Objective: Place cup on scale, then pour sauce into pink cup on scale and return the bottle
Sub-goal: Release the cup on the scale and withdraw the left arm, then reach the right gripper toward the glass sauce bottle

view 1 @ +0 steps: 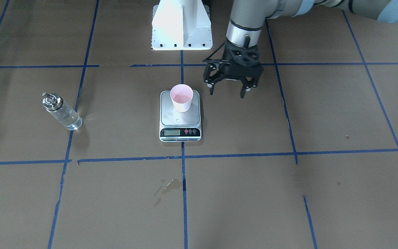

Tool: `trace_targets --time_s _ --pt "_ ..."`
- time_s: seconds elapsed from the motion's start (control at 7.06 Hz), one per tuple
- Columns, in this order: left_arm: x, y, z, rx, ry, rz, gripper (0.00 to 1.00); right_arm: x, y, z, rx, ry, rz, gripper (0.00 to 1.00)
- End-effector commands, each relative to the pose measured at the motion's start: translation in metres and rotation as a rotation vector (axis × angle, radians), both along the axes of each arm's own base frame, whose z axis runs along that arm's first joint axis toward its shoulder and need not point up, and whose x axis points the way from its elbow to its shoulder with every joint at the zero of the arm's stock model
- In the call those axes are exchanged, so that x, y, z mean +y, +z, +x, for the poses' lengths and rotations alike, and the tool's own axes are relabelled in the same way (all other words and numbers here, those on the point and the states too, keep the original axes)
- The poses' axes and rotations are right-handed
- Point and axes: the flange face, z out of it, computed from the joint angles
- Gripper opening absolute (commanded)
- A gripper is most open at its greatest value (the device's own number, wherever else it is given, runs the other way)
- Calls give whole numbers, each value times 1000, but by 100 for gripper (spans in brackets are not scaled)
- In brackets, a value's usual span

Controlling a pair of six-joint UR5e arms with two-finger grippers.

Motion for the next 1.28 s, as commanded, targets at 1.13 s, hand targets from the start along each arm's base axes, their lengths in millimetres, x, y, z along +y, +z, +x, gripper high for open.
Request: trace_targets --time_s 1.13 --pt "-38 453 -436 -157 256 -149 100 110 -217 -182 -71 127 -134 100"
